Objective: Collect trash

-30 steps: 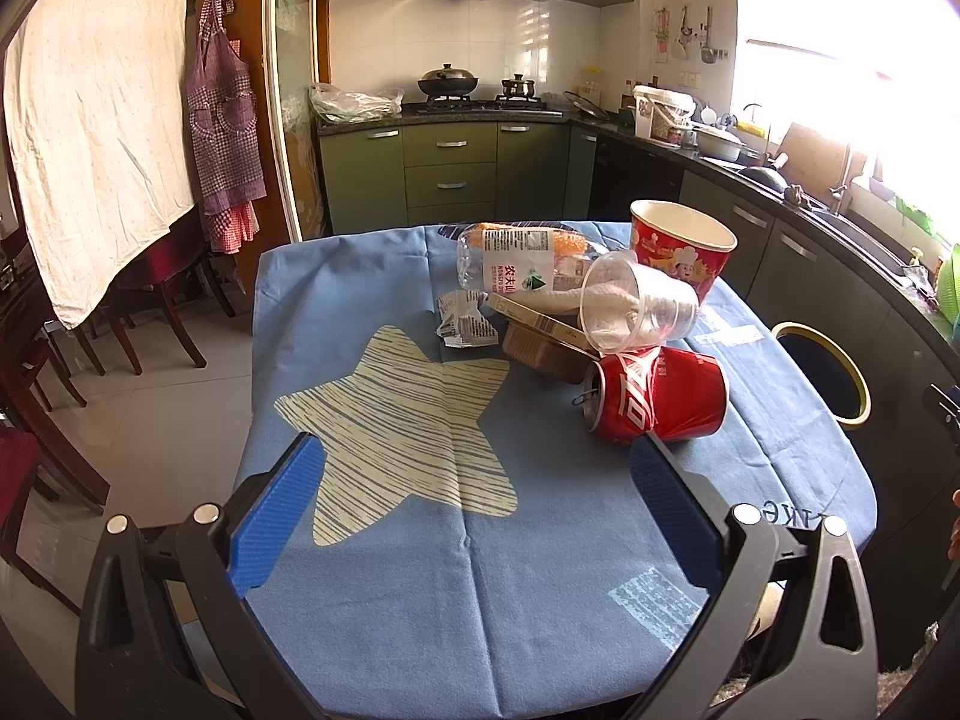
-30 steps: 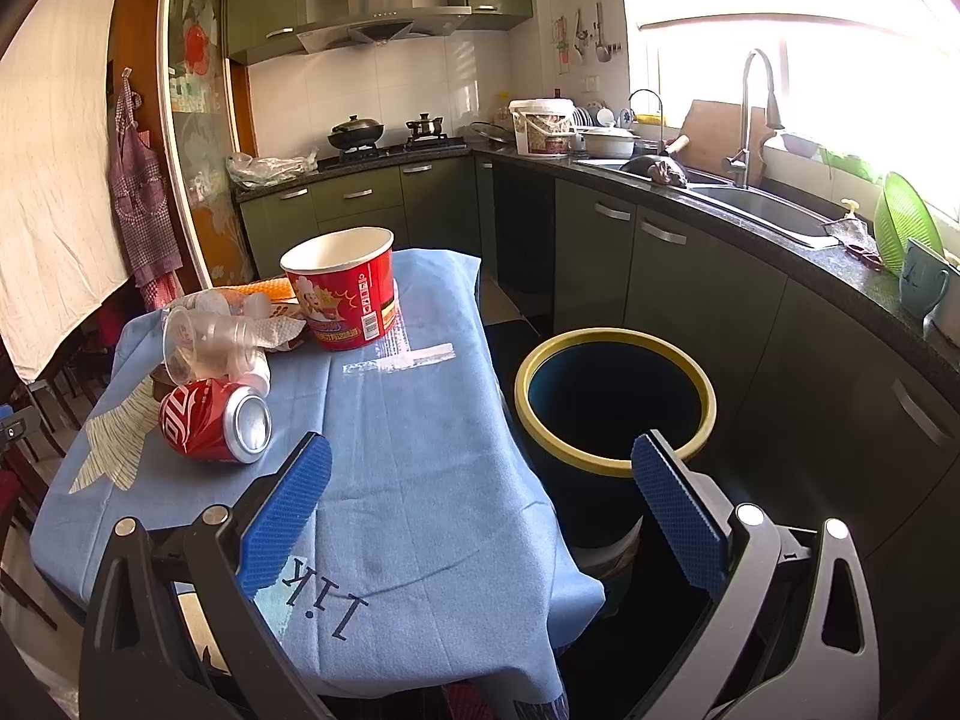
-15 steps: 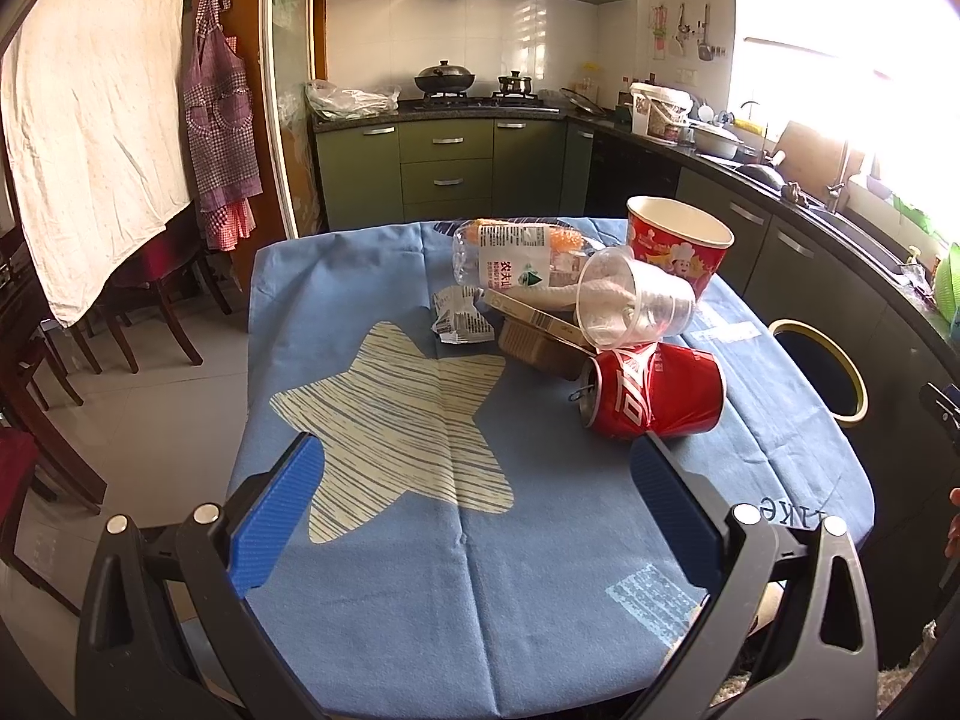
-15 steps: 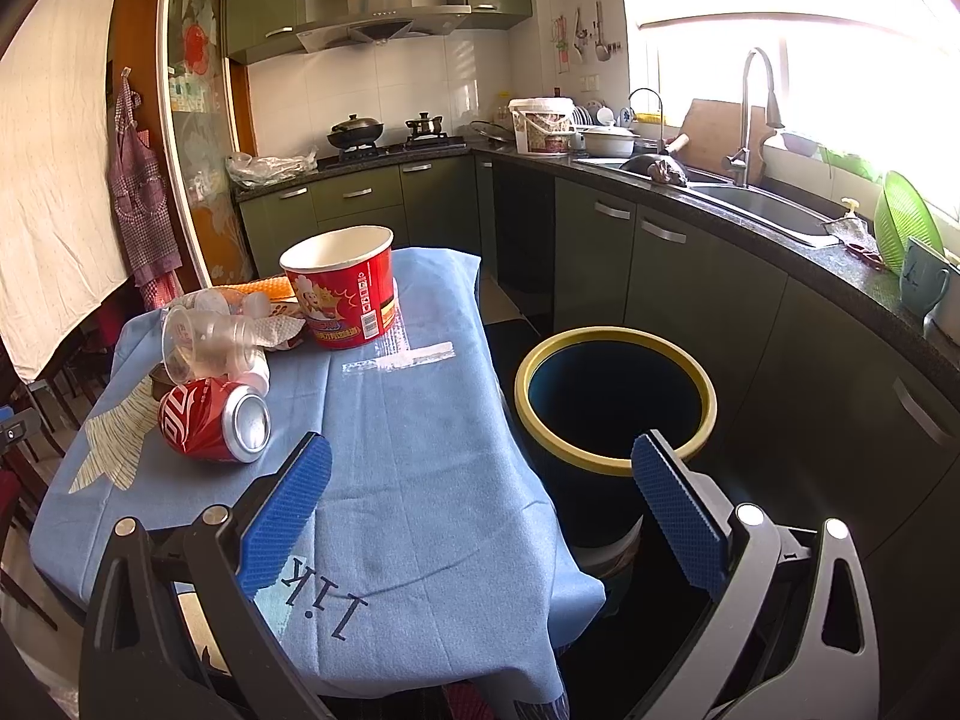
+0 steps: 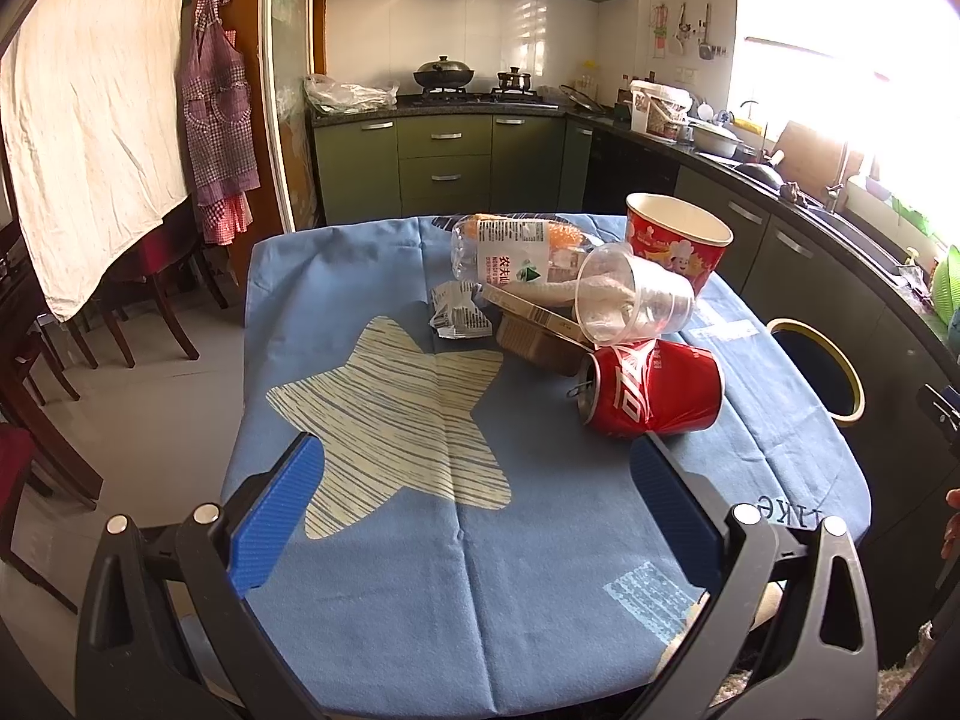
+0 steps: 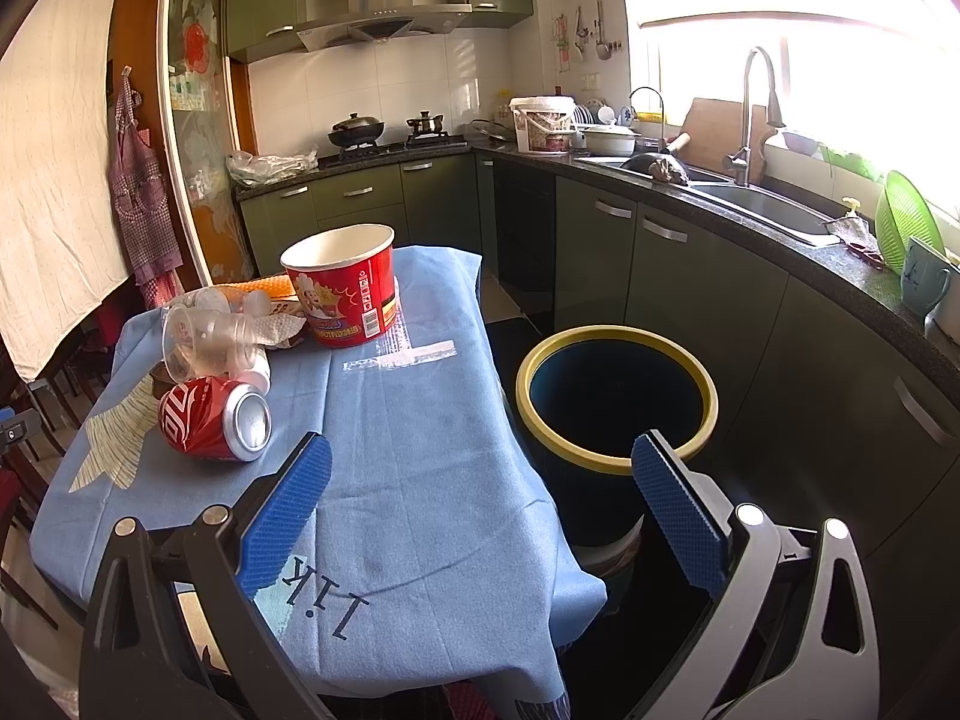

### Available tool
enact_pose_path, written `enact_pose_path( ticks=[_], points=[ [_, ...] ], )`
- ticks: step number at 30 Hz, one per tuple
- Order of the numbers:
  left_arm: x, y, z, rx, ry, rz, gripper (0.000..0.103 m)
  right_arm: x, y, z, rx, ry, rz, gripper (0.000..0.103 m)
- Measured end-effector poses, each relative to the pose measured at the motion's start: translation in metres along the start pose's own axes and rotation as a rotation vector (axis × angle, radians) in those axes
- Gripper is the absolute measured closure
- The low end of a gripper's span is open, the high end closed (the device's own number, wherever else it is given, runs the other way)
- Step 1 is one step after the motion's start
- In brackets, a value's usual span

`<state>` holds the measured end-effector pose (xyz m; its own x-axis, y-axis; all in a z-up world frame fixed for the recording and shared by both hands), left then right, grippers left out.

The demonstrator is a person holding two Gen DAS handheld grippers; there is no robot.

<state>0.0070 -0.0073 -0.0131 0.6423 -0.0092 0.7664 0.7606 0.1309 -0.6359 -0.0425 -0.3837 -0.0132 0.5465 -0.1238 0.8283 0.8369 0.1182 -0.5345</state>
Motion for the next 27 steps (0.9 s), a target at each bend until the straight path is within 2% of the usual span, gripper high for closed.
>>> enact_pose_path(
  ticks=[27],
  points=[
    [-0.0036, 0.0024, 0.0012, -0.007, -0.003, 0.013, 0.006, -0.006, 0.007, 0.0048, 0.0, 0.002, 0.006, 0.004]
  ],
)
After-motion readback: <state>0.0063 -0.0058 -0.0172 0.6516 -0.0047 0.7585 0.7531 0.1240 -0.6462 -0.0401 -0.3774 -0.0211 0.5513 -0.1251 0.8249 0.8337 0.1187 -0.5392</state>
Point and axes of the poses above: each gripper's, at about its wrist camera, not at the fingertips, and y roughly the way its jaws point, z to its left, x to its top, the point moved 1 cm from there along y, roughly the way its jaws point, and after that the axes turned 9 degrees about x, right-handed, at the moved point
